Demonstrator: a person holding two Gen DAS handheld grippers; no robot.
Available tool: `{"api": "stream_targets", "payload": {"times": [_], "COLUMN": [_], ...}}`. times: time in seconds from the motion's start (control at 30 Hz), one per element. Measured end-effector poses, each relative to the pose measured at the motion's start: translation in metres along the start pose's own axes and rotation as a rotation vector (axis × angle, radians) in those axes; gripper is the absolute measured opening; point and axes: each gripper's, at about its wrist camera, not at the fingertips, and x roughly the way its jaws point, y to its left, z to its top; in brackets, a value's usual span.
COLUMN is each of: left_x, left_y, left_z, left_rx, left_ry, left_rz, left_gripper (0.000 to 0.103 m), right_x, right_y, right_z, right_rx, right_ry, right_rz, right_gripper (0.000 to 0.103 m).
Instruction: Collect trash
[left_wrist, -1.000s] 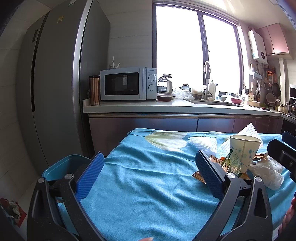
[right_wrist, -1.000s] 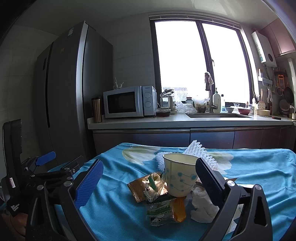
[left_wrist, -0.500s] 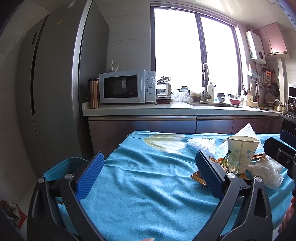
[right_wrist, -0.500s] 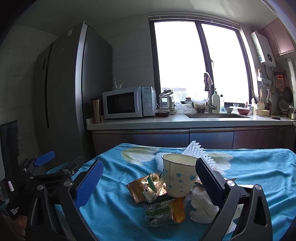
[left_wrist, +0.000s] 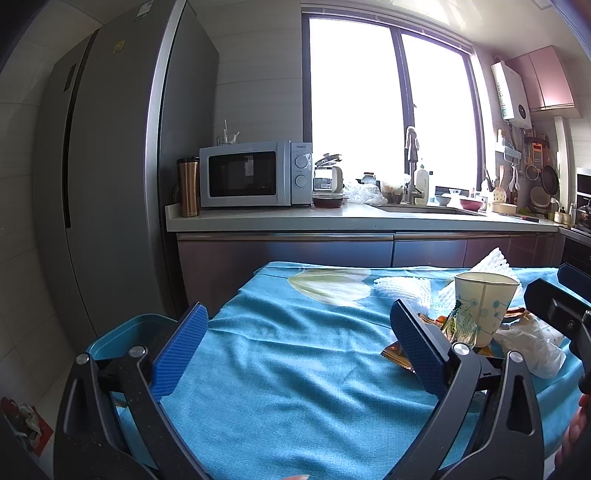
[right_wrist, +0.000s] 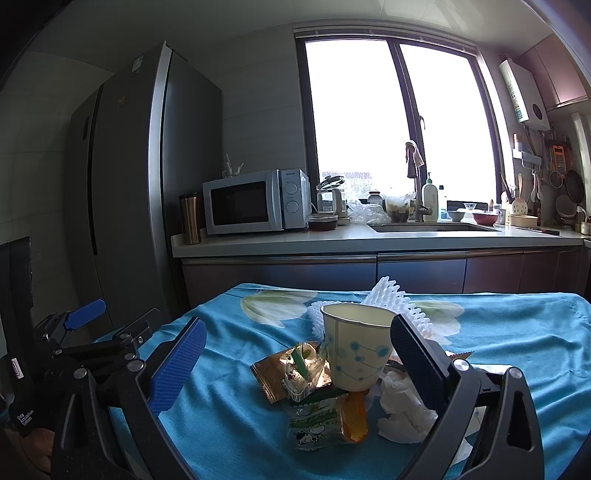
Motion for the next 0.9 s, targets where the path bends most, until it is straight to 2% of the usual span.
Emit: {"api": "stream_targets", "payload": {"times": [0.9], "left_x": [0.0003], "left_y": [-0.0009], "left_z": [0.0009], "left_rx": [0.002], "left_ry": [0.007], "left_rz": [0.0], "left_gripper": [0.097], "right_x": [0.0048], "right_y": [-0.0055], "right_z": [-0.0035], "right_rx": [0.014], "right_ry": [0.017], "right_rz": [0.011], "right_gripper": [0.096]}}
